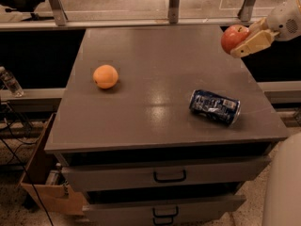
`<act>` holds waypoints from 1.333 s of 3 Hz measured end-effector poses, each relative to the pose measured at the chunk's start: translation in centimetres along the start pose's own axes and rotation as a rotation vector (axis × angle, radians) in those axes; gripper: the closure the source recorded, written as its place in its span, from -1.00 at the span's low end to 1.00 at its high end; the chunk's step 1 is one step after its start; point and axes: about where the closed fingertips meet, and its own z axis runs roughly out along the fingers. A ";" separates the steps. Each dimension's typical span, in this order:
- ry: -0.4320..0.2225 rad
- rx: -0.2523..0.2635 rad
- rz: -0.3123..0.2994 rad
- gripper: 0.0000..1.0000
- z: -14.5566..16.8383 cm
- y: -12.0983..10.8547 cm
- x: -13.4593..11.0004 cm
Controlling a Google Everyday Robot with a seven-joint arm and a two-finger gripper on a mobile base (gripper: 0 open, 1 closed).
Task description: Move apple near pepsi can
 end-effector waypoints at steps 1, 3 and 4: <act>0.022 -0.089 -0.099 1.00 0.0 2.8 0.4; 0.039 -0.234 -0.242 1.00 2.1 6.7 2.9; 0.068 -0.277 -0.281 1.00 2.8 7.9 5.3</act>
Offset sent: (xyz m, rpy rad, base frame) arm -0.1388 0.0270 -0.0456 -0.0987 0.1386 0.5415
